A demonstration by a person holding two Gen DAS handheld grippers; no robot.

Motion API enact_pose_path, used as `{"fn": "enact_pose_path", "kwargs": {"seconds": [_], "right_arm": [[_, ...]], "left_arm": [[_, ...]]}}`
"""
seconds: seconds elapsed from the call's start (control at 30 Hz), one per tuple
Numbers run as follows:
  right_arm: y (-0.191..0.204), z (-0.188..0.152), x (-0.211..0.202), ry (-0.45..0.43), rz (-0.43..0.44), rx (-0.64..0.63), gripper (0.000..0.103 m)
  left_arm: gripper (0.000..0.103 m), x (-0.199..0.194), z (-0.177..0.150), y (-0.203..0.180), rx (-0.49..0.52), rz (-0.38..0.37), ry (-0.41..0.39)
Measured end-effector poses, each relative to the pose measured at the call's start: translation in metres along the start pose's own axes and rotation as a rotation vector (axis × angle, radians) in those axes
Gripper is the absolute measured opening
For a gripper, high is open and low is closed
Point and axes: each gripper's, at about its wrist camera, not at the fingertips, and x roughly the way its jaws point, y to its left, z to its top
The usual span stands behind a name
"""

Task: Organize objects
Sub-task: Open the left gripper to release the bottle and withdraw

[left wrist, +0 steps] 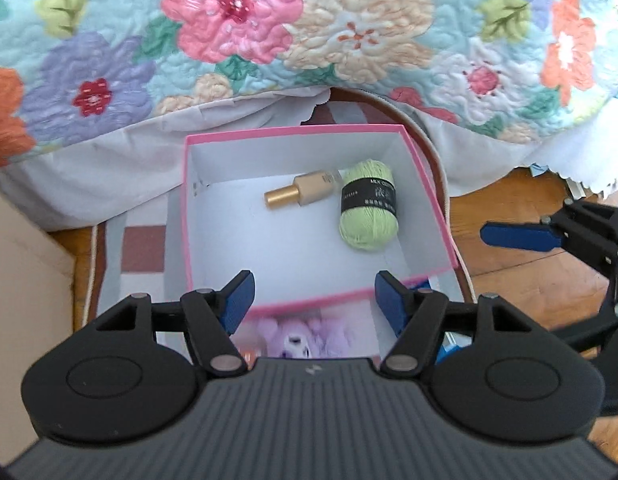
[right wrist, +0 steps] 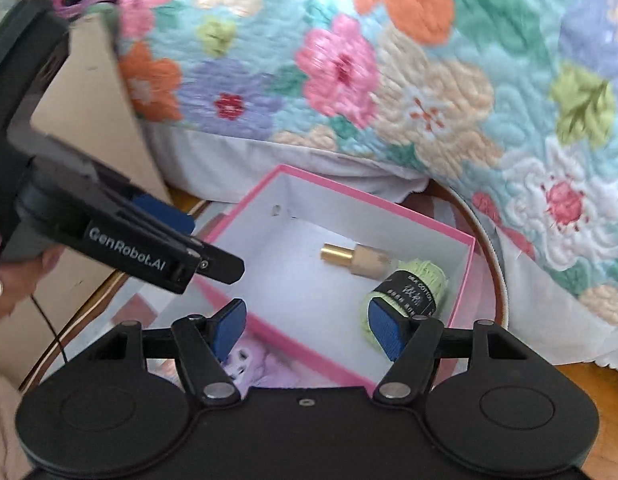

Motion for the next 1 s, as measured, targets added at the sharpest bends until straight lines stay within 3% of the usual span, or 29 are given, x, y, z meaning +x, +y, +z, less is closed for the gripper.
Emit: {"fn": "enact_pose_path", "kwargs": {"seconds": [0.17, 0.4, 0.53, 0.77, 1.0], "right_arm": [[0.036, -0.019, -0.037, -0.004, 0.007, -0.119, 0.072], [0.062, -0.036, -0.072, -0.003, 0.073, -0.112, 0.073], [0.073, -0.042, -0.086, 0.005, 0.098, -0.113, 0.074], [0.093, -0.054, -0.091, 0.023, 0.138, -0.138, 0.077], [0.11, -0.067, -0.062, 0.076, 0.181, -0.143, 0.079]], "left_arm": [[0.067, -0.041, -0.026, -0.003, 0.009, -0.012, -0.009], [0.069, -0.078, -0.058, 0.001, 0.02, 0.0, 0.015], [0.072, -0.093, -0.073, -0.001, 0.032, 0.05, -0.001], [0.073, -0.088, -0.1, 0.006, 0.049, 0.089, 0.061], [0.074, -0.068, -0.124, 0.02, 0.025, 0.093, 0.107]]}}
